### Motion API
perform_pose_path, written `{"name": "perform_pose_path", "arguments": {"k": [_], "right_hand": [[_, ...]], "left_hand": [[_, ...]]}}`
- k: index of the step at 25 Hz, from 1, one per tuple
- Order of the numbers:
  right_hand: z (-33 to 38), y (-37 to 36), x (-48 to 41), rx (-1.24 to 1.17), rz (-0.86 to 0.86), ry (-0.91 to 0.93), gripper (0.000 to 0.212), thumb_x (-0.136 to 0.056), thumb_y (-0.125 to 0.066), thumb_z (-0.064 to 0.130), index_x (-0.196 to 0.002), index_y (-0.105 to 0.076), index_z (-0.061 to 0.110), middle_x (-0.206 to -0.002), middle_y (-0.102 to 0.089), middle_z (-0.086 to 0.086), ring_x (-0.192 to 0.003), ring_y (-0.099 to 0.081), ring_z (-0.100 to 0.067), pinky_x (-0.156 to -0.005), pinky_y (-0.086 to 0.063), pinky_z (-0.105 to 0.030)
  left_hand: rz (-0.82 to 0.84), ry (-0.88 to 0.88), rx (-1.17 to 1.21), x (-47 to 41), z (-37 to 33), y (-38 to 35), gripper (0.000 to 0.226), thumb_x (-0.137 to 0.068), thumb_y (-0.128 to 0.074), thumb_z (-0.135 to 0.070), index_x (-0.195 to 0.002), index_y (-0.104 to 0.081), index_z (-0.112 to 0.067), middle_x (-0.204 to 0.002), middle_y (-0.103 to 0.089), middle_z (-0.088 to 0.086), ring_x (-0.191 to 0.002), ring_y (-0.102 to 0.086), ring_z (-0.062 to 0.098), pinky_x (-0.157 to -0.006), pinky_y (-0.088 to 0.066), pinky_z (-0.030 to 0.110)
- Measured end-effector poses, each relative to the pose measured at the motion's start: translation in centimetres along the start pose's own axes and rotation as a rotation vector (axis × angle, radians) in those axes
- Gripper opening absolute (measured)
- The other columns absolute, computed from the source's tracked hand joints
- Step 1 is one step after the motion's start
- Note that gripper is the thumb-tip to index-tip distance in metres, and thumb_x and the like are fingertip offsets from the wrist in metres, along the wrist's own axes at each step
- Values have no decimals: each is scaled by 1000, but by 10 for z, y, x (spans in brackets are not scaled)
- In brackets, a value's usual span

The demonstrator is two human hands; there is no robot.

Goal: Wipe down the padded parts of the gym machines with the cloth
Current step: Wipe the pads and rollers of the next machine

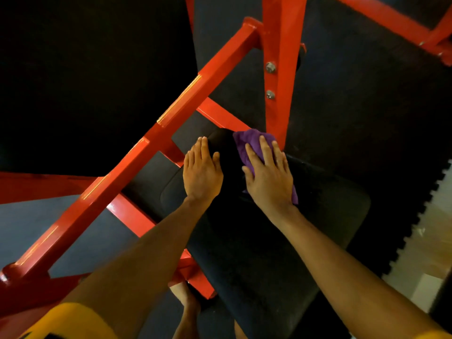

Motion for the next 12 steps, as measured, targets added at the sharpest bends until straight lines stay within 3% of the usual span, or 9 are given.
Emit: {"name": "perform_pose_path", "arguments": {"k": [4,8,10,12], "right_hand": [[21,-16,-72,-22,97,-71,53,-105,-45,41,-156,-40,27,-163,-34,-10,-148,-31,-37,-120,-26,-50],[63,-26,-125,-49,184,155,48,-101,-34,43,-138,-59,26,-145,-53,-8,-126,-54,-34,-104,-44,-44],[78,-31,-136,-72,266,253,43,-103,-38,40,-133,-63,23,-138,-58,-8,-122,-58,-32,-100,-47,-42],[78,-36,-145,-97,334,239,43,-102,-44,47,-131,-64,24,-134,-61,-10,-122,-58,-33,-100,-46,-43]], "left_hand": [[-3,-31,-122,1,-5,-5,64,-106,-31,-43,-155,-32,-3,-160,-37,15,-147,-36,30,-123,-27,44],[5,-16,-142,0,-1,-9,65,-105,-22,-42,-155,-32,-2,-160,-36,16,-147,-36,31,-123,-26,44],[17,-6,-153,-1,0,-10,66,-104,-18,-42,-157,-30,-4,-161,-35,15,-149,-34,30,-124,-24,44],[1,7,-156,-2,-2,-5,65,-104,-19,-41,-156,-32,-4,-160,-37,15,-148,-36,30,-123,-27,45]]}}
Point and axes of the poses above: each hand's wrist, its own x-axis away from the middle knuckle, its own y-axis out of the back of the hand, z = x × y, the point moved 9 cm from there along -x, towards the middle knuckle
